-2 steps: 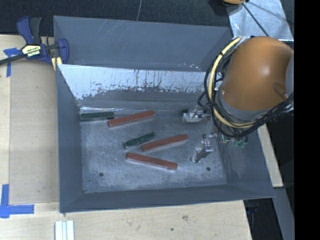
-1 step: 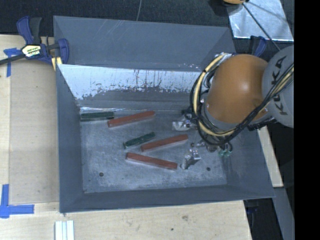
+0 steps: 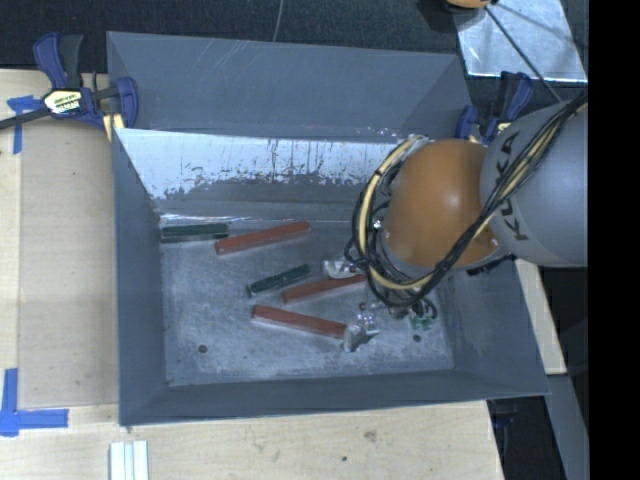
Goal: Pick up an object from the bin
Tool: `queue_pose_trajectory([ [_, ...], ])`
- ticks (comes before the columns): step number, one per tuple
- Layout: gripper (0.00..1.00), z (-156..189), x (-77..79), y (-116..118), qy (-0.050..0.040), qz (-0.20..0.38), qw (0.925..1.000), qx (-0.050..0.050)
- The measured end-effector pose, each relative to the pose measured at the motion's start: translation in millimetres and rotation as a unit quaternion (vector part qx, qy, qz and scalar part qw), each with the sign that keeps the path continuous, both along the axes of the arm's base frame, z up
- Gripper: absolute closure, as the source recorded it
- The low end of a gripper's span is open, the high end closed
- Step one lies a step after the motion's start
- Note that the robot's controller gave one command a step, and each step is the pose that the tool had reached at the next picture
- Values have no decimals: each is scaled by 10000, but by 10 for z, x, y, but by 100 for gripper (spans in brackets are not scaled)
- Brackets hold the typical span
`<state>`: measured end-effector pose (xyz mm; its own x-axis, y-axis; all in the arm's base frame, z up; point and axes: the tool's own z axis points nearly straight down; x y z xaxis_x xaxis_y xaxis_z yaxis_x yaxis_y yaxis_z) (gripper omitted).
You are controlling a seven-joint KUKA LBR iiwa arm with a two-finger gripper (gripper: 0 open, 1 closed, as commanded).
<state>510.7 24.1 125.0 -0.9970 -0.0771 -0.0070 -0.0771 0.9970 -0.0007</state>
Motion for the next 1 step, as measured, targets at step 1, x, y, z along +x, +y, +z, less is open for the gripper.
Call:
queue_pose_trajectory([
  [1, 100, -447, 250, 157, -7, 992, 9951, 1],
])
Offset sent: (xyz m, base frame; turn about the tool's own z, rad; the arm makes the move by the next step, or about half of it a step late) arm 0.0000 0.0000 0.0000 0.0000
